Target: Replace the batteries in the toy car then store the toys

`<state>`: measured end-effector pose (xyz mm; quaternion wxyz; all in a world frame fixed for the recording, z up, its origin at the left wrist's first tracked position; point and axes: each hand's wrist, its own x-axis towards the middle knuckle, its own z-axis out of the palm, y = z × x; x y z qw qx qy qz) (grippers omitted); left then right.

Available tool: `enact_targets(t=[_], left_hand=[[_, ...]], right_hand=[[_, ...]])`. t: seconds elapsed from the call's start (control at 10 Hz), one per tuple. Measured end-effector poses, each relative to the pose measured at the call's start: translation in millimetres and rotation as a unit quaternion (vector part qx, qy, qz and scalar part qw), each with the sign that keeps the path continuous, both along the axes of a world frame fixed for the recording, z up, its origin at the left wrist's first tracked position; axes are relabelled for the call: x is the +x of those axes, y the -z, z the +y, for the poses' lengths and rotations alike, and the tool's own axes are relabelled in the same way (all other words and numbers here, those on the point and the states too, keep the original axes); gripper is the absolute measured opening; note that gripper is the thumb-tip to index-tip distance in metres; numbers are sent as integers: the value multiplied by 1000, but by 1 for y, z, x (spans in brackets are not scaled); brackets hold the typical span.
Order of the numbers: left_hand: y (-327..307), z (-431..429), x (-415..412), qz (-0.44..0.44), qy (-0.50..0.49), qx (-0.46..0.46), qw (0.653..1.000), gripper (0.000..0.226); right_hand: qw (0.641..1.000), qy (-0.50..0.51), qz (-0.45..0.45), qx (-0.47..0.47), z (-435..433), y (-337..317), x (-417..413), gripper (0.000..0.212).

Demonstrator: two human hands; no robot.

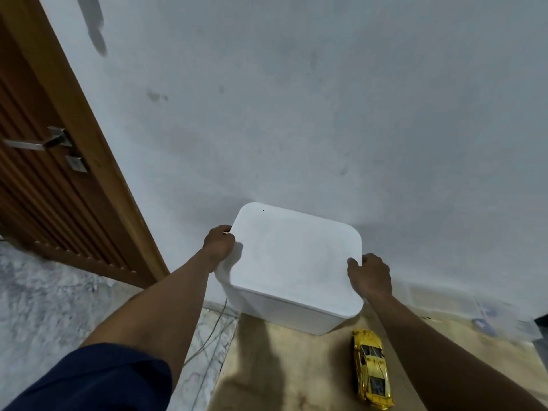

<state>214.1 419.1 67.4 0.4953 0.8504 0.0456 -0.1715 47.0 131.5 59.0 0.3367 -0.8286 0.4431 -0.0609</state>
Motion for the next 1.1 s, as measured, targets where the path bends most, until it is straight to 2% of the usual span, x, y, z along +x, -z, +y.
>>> enact_targets(t=[0.1,0.2,0.3,0.5,0.6,0.7,0.9,1.0,1.1], left_hand=[[3,1,-2,5,12,-14,1000,47],[4,-6,3,-38,88,69,993,65],[5,-17,12,-79,142,169,972,64],[19,-29,5,-173,136,227,949,54],[18,-34,5,-167,123,243,948,52],[18,-32,4,-149,119,231,954,52],[14,-21,4,-85,107,108,985,57],[11,-12,-3,-46,69,22,996,59],[28,20,-28,-16,-11,-20,1000,54]], right_hand=[[999,-32,-2,-25,10,-1,0,48],[995,-67,29,-61,16,-2,6,60],[991,-85,53,-89,16,-3,15,63],[986,-96,58,-125,13,10,19,65],[984,-97,66,-133,12,13,21,64],[985,-100,65,-126,14,13,19,65],[986,-125,85,-71,11,6,9,69],[989,-128,65,-21,-2,-1,0,75],[991,-128,21,18,-11,-14,-28,89]])
